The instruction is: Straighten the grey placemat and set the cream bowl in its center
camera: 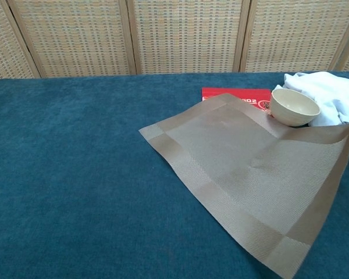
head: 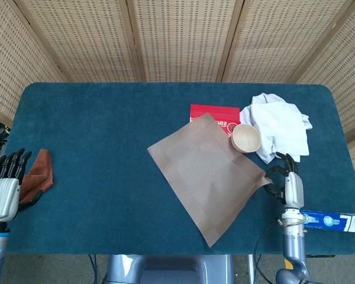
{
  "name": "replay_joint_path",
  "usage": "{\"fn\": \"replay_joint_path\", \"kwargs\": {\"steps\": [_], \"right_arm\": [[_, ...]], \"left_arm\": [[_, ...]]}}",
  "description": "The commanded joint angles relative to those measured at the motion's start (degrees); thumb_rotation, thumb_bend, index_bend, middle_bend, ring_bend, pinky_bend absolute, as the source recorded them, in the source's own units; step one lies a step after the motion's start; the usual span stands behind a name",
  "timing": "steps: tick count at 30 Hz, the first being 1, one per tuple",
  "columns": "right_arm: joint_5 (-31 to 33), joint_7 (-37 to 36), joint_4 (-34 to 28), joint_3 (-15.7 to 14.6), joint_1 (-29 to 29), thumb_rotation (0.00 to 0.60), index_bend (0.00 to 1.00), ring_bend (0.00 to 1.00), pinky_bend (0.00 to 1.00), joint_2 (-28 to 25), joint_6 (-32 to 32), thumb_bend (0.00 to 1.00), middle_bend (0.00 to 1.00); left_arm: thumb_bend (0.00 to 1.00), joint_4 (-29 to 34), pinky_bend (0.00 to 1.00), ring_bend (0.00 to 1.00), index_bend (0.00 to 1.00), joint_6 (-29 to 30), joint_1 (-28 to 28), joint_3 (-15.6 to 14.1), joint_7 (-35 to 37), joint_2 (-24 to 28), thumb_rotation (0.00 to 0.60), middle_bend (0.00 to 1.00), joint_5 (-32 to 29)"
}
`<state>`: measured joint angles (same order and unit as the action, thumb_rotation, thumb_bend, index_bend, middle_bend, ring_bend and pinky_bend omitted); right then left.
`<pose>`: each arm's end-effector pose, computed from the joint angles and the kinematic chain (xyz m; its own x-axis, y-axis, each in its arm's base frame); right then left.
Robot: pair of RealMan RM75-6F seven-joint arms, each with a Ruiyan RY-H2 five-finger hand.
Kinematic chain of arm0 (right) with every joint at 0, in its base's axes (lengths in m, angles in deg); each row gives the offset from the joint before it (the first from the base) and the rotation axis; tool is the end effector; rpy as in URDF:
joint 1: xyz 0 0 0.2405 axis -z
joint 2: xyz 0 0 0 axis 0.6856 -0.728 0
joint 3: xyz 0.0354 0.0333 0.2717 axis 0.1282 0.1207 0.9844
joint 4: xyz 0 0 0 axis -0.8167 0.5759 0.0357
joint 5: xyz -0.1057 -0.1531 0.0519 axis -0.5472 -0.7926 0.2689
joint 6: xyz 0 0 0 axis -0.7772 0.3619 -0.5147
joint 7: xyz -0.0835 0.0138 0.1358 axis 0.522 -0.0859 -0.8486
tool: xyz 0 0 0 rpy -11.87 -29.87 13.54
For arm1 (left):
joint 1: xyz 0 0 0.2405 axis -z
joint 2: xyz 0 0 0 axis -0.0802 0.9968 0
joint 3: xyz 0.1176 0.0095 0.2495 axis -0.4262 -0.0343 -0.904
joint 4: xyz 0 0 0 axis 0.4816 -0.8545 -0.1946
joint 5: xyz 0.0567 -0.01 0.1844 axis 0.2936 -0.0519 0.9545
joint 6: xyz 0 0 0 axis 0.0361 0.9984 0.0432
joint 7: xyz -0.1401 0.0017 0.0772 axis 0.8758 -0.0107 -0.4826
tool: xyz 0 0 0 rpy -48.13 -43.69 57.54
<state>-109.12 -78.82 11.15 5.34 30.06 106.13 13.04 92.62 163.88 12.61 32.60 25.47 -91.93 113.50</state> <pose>-0.3072 -0.2824 0.0461 -0.2738 0.1245 0.9537 -0.9564 0.0694 -0.2837 -0.2836 0.2184 0.1681 0.4327 -0.0425 0.9005 0.9015 0.0088 -0.4327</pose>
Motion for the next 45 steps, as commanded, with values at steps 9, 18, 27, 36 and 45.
{"fn": "replay_joint_path", "kwargs": {"steps": [9, 18, 27, 36, 45], "right_arm": [[3.4, 0.6, 0.5, 1.0, -0.9, 0.600, 0.67, 0.00, 0.10, -2.3, -3.4, 0.59, 0.23], [2.2, -0.1, -0.7, 0.0, -0.5, 0.600, 0.38, 0.00, 0.04, -6.2, -3.8, 0.47, 0.11], [1.0, -1.9, -2.9, -0.5, 1.5, 0.600, 0.27, 0.00, 0.00, -11.2, -1.5, 0.43, 0.05], [-6.1, -1.9, -4.8, -2.9, 4.6, 0.600, 0.27, 0.00, 0.00, -16.1, 7.2, 0.39, 0.02], [-7.2, -1.5, -5.9, -1.5, 5.6, 0.600, 0.27, 0.00, 0.00, -18.4, 12.3, 0.39, 0.02]], "left_arm": [[0.24, -0.1, 0.00, 0.00, 0.00, -0.2, 0.1, -0.2, -0.8, -0.5, 0.600, 0.00, 0.2], [0.24, -0.3, 0.00, 0.00, 0.00, -0.4, 0.2, -0.2, -0.7, -0.5, 0.600, 0.00, 0.0], [0.24, -1.2, 0.00, 0.00, 0.00, -1.0, 0.7, -0.1, -1.4, -1.4, 0.600, 0.00, -0.2], [0.24, -3.2, 0.00, 0.00, 0.00, -3.1, 2.6, 0.1, -2.3, -3.4, 0.600, 0.00, 0.3], [0.24, -4.4, 0.00, 0.00, 0.01, -9.8, 9.4, 4.1, -7.5, -6.1, 0.600, 0.00, -2.8]]}}
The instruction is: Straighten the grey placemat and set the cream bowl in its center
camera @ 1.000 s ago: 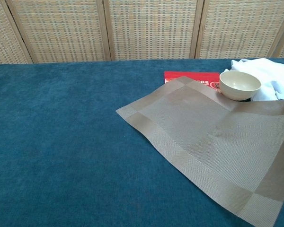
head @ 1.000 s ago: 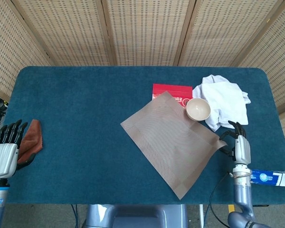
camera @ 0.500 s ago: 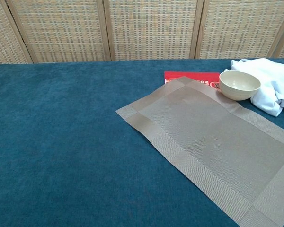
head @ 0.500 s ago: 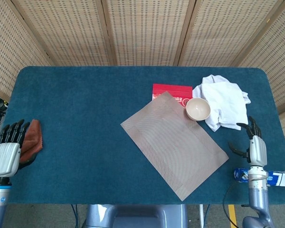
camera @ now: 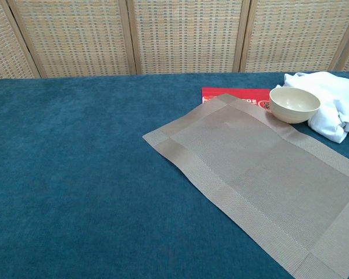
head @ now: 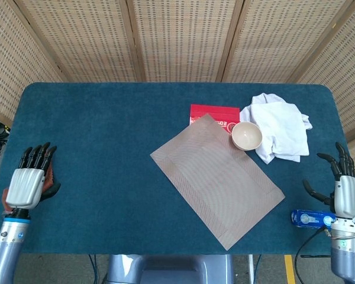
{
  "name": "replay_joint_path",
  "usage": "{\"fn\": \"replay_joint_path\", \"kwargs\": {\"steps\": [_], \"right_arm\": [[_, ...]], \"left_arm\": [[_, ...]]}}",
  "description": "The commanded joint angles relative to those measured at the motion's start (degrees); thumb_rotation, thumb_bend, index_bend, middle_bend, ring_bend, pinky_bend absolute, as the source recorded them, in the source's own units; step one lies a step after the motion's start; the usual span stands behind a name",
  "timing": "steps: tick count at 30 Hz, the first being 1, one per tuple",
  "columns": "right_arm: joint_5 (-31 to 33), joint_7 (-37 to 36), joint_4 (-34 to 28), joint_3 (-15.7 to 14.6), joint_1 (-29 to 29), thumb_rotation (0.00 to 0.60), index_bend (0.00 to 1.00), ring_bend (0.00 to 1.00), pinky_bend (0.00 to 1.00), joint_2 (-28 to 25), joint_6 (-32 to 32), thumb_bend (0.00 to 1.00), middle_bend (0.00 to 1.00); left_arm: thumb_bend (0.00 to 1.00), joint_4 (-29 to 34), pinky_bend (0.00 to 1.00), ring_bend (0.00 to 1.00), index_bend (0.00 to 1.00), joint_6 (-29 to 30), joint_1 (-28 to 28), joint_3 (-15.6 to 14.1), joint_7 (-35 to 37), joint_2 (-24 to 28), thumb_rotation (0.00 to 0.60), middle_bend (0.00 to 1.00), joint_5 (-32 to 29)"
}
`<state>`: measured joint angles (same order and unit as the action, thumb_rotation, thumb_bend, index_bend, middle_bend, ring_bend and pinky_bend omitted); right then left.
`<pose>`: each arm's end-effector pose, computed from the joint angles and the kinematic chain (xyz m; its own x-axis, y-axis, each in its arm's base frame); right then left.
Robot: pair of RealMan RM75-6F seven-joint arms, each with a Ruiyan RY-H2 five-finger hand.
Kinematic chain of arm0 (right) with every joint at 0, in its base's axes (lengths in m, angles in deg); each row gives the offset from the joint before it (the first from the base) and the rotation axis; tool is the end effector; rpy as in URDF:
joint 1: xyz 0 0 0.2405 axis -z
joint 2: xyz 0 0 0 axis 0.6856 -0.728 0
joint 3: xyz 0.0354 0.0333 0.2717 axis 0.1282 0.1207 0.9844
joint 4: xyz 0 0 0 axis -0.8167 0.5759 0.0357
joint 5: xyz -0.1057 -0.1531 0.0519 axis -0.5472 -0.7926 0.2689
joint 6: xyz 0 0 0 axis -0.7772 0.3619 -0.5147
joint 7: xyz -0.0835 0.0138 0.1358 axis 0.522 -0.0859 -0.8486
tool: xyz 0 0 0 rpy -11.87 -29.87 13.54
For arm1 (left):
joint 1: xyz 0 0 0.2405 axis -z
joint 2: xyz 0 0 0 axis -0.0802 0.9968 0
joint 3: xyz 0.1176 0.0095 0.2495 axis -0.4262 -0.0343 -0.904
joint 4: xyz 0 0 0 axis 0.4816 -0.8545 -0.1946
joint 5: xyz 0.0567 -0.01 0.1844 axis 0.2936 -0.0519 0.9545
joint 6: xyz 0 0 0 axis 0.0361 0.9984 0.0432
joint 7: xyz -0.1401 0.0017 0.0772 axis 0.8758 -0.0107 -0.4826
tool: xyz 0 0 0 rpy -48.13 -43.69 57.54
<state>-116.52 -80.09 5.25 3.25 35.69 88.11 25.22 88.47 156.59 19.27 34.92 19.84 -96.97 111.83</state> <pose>-0.3272 -0.2472 0.1718 -0.0489 0.2811 0.9584 -0.9978 -0.0570 -0.0342 -0.2665 0.2596 0.1325 0.4981 -0.0064 0.8671 0.8631 -0.0925 -0.4965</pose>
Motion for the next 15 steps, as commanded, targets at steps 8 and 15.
{"fn": "replay_joint_path", "kwargs": {"steps": [8, 15], "right_arm": [[1.8, -1.4, 1.0, 1.5, -0.8, 0.600, 0.27, 0.00, 0.00, -0.8, -0.9, 0.39, 0.02], [3.2, -3.2, 1.1, 2.3, -0.8, 0.600, 0.27, 0.00, 0.00, -1.5, -1.1, 0.39, 0.02]], "left_arm": [[0.15, -5.5, 0.00, 0.00, 0.03, -10.9, 12.4, 6.0, -7.4, -7.2, 0.600, 0.00, -4.8], [0.12, -15.6, 0.00, 0.00, 0.05, -18.9, 22.1, 8.0, -11.5, -16.4, 0.600, 0.00, -8.0]]}}
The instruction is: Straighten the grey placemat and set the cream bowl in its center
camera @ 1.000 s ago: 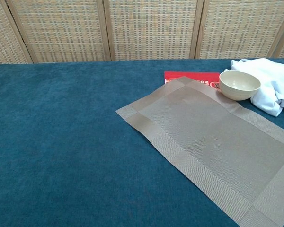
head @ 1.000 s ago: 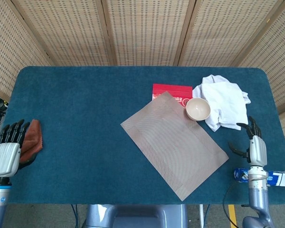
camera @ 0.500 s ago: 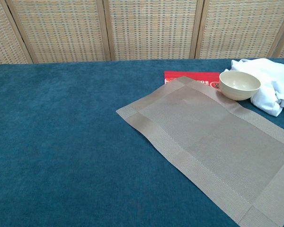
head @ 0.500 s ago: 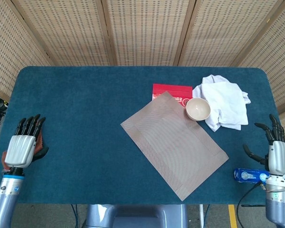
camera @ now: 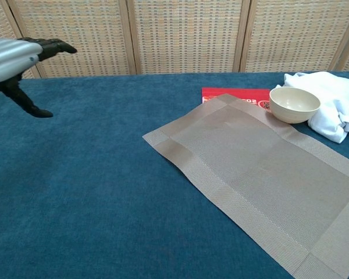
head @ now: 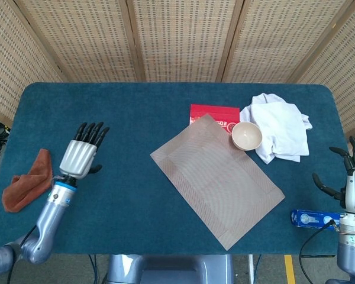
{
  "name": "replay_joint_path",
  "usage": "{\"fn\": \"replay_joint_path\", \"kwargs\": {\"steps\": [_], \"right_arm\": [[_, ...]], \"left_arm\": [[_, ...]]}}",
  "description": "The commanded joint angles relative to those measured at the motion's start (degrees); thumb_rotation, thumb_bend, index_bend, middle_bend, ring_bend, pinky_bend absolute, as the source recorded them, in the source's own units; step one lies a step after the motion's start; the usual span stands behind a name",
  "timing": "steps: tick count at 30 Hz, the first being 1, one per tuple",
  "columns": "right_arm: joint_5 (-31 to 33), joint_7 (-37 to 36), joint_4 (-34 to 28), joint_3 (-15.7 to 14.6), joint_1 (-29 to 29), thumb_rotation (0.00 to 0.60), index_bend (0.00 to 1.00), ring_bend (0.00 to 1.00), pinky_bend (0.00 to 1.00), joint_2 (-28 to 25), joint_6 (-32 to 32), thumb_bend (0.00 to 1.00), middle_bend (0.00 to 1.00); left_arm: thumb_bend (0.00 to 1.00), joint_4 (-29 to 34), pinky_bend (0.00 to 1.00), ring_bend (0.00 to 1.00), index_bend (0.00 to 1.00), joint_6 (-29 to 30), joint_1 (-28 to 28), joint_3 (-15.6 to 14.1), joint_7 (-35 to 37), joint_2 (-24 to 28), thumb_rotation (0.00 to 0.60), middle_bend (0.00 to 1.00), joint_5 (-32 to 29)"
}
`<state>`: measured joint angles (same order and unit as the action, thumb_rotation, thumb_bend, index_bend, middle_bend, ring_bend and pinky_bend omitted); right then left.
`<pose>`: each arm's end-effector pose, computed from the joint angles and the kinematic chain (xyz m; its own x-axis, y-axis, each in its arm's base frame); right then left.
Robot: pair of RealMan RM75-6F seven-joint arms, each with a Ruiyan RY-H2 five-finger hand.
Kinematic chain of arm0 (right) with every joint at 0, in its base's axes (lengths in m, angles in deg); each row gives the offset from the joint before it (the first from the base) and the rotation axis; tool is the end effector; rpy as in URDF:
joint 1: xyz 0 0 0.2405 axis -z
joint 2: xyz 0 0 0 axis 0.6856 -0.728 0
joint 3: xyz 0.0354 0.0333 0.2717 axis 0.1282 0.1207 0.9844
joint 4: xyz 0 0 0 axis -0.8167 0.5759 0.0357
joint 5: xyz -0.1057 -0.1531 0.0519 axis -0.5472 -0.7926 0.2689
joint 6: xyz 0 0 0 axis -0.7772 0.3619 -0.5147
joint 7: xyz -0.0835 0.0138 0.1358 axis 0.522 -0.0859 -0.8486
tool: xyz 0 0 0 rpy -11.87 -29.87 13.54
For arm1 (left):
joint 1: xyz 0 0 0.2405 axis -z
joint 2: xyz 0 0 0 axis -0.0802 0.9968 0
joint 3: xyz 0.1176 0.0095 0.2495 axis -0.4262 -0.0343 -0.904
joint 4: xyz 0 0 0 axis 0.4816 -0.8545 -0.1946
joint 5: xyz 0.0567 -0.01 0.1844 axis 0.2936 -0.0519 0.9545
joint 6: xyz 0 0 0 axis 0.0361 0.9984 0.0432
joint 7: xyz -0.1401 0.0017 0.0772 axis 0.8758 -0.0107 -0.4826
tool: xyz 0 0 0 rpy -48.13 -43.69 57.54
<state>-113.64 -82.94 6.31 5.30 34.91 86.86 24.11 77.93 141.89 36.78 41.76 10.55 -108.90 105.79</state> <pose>-0.3346 -0.2570 0.1888 -0.0726 0.3200 0.9446 -0.9972 -0.0397 -0.0632 -0.1910 0.3557 0.0597 0.5850 -0.0093 0.8110 0.7717 -0.3013 -0.5601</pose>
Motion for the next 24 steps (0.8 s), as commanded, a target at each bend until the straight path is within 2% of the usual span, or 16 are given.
{"fn": "replay_joint_path", "kwargs": {"steps": [1, 6, 11, 24], "right_arm": [[0.4, -0.5, 0.0, 0.3, 0.0, 0.600, 0.27, 0.00, 0.00, -0.3, 0.0, 0.39, 0.02], [1.2, -1.7, 0.1, 0.6, 0.0, 0.600, 0.27, 0.00, 0.00, -0.6, -0.6, 0.39, 0.02], [1.3, -2.3, -0.3, 0.7, 0.1, 0.600, 0.27, 0.00, 0.00, -1.1, -0.4, 0.39, 0.02], [1.8, -3.3, -1.4, 1.1, 0.5, 0.600, 0.27, 0.00, 0.00, -1.9, 0.4, 0.39, 0.02]], "left_arm": [[0.12, -6.2, 0.00, 0.00, 0.05, -4.9, 5.5, 1.4, -2.5, -5.4, 0.600, 0.00, -2.3], [0.12, -14.7, 0.00, 0.00, 0.05, -9.1, 11.6, 2.3, -5.3, -11.6, 0.600, 0.00, -4.4], [0.12, -20.4, 0.00, 0.00, 0.04, -11.4, 15.8, 2.9, -7.5, -15.6, 0.600, 0.00, -6.1], [0.12, -30.8, 0.00, 0.00, 0.00, -16.9, 23.7, 2.7, -13.2, -24.1, 0.600, 0.00, -11.6]]}}
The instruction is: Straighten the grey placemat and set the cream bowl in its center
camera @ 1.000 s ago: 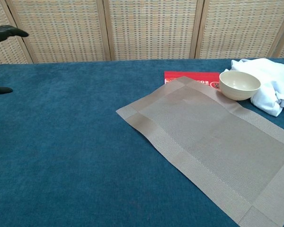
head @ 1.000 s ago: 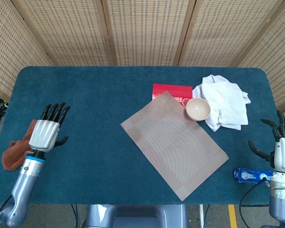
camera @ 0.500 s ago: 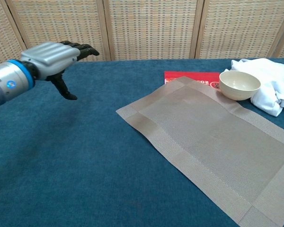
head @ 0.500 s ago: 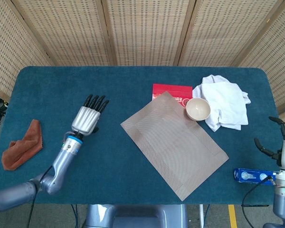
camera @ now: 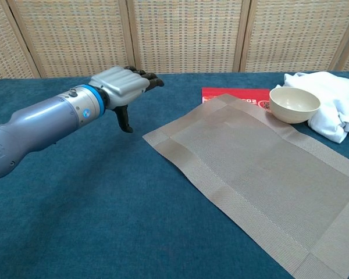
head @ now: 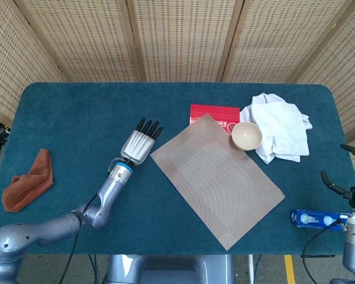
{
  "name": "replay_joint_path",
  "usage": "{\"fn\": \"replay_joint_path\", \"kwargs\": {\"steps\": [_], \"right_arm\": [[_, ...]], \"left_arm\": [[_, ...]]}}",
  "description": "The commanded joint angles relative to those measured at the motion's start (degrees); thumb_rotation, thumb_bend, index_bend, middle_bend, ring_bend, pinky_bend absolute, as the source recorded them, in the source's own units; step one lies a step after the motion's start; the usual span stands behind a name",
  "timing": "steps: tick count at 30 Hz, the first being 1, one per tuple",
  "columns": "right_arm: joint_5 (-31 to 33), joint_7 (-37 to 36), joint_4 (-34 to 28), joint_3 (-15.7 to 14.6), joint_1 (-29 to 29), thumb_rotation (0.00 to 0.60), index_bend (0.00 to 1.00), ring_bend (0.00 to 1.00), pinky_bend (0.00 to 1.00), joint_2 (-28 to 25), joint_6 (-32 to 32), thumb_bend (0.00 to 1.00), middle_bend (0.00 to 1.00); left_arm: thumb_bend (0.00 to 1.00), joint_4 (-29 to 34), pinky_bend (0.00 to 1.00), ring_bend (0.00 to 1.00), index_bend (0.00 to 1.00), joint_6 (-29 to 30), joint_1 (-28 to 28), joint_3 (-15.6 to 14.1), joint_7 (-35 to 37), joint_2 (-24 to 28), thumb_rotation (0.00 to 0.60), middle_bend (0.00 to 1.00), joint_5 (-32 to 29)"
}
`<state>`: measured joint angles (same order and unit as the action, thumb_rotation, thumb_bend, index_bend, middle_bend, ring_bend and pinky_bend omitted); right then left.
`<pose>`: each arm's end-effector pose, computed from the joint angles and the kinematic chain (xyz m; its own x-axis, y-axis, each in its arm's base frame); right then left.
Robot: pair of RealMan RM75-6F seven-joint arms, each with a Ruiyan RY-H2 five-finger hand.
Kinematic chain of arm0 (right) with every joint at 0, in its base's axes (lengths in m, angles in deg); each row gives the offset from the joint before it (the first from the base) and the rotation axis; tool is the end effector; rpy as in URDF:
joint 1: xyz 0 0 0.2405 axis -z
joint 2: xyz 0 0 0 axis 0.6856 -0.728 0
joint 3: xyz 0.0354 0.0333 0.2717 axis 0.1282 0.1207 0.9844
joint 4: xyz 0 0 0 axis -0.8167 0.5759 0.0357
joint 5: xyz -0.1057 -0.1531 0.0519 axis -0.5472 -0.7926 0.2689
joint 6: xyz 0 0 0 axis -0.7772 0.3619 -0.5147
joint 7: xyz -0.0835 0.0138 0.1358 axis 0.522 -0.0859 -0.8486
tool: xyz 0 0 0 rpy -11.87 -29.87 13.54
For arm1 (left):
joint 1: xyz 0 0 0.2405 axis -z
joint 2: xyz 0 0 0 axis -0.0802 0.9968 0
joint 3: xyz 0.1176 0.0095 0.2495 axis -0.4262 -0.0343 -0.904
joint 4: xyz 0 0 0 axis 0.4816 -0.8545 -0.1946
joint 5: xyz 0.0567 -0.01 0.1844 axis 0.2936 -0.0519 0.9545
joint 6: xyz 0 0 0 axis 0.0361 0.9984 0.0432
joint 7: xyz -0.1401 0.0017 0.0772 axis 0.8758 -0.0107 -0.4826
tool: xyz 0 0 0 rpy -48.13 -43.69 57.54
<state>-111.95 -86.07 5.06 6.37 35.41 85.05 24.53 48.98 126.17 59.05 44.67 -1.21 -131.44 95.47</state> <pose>-0.3372 -0.2556 0.2045 -0.1211 0.3532 0.9277 -0.9926 -0.0408 -0.1141 -0.0993 0.4311 -0.0707 0.7699 0.0044 0.6381 0.5719 -0.4484 -0.6869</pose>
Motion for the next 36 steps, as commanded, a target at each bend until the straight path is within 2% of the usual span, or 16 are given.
{"fn": "replay_joint_path", "kwargs": {"steps": [1, 10, 24, 28, 31, 36], "right_arm": [[0.1, -0.2, -0.2, 0.0, 0.1, 0.600, 0.27, 0.00, 0.00, -0.1, -0.1, 0.39, 0.02], [-0.1, -0.7, -0.8, -0.3, 0.2, 0.600, 0.27, 0.00, 0.00, -0.4, -0.1, 0.39, 0.02], [0.7, -1.9, -0.6, 0.4, 0.4, 0.600, 0.27, 0.00, 0.00, -0.6, 0.2, 0.39, 0.02], [1.0, -2.4, -0.6, 0.6, 0.4, 0.600, 0.27, 0.00, 0.00, -0.7, 0.3, 0.39, 0.02], [1.0, -2.6, -0.4, 0.8, 0.5, 0.600, 0.27, 0.00, 0.00, -0.7, 0.6, 0.39, 0.02], [1.0, -3.2, -0.2, 0.9, 0.6, 0.600, 0.27, 0.00, 0.00, -0.7, 0.8, 0.39, 0.02]], "left_arm": [[0.12, -2.6, 0.00, 0.00, 0.00, -1.4, 1.8, -0.3, -1.9, -2.1, 0.600, 0.00, -1.8], [0.12, -8.7, 0.00, 0.00, 0.00, -2.3, 4.0, -1.5, -3.8, -6.4, 0.600, 0.00, -3.8], [0.14, -18.5, 0.00, 0.00, 0.00, -1.0, 6.5, -2.5, -3.9, -12.7, 0.600, 0.00, -2.7], [0.19, -22.6, 0.00, 0.00, 0.00, -0.6, 7.6, -2.7, -2.3, -15.4, 0.600, 0.00, -1.3], [0.30, -25.5, 0.00, 0.00, 0.00, -0.9, 8.4, -2.7, -0.8, -17.2, 0.600, 0.00, -0.4], [0.39, -29.1, 0.00, 0.00, 0.00, -0.8, 9.2, -3.1, 1.8, -19.4, 0.600, 0.00, 1.2]]}}
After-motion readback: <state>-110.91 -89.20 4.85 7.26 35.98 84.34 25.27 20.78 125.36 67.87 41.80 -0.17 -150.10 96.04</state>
